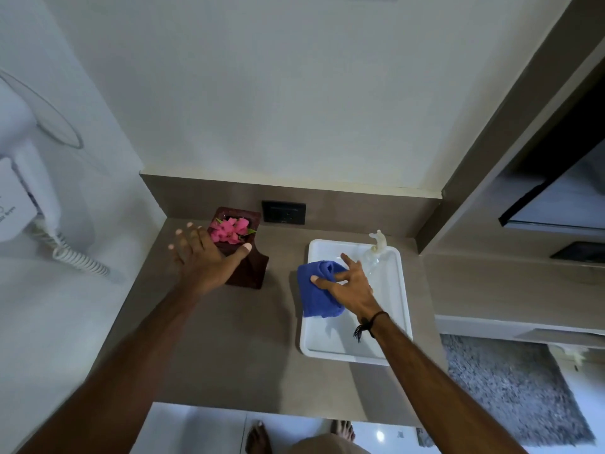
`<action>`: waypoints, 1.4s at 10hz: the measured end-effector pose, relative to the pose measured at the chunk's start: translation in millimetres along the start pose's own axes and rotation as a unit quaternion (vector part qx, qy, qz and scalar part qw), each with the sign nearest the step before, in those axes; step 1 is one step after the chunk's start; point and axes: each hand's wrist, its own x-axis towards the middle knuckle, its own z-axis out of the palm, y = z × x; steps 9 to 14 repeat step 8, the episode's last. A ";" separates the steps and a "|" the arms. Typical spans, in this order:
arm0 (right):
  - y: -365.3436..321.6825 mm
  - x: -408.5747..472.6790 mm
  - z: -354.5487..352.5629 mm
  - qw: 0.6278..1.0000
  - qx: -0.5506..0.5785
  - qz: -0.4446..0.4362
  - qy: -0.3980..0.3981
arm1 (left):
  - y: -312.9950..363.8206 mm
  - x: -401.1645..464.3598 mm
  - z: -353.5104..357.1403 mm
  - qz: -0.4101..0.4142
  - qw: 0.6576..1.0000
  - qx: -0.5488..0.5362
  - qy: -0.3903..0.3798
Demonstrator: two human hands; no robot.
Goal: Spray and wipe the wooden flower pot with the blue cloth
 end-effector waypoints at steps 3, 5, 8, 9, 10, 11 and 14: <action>47.4 -11.9 1.0 0.966 0.203 0.159 -0.038 | -0.6 1.0 -1.5 0.005 1.000 0.007 -0.001; 78.1 -15.4 2.9 0.961 0.163 0.225 0.004 | -0.6 1.2 -0.5 0.006 1.000 0.012 0.003; 66.0 -34.1 -24.9 0.980 -0.153 -0.010 0.129 | 2.4 -8.3 -2.2 0.006 1.000 0.014 0.004; 66.0 -34.1 -24.9 0.980 -0.153 -0.010 0.129 | 2.4 -8.3 -2.2 0.006 1.000 0.014 0.004; 66.0 -34.1 -24.9 0.980 -0.153 -0.010 0.129 | 2.4 -8.3 -2.2 0.006 1.000 0.014 0.004; 66.0 -34.1 -24.9 0.980 -0.153 -0.010 0.129 | 2.4 -8.3 -2.2 0.006 1.000 0.014 0.004; 66.0 -34.1 -24.9 0.980 -0.153 -0.010 0.129 | 2.4 -8.3 -2.2 0.006 1.000 0.014 0.004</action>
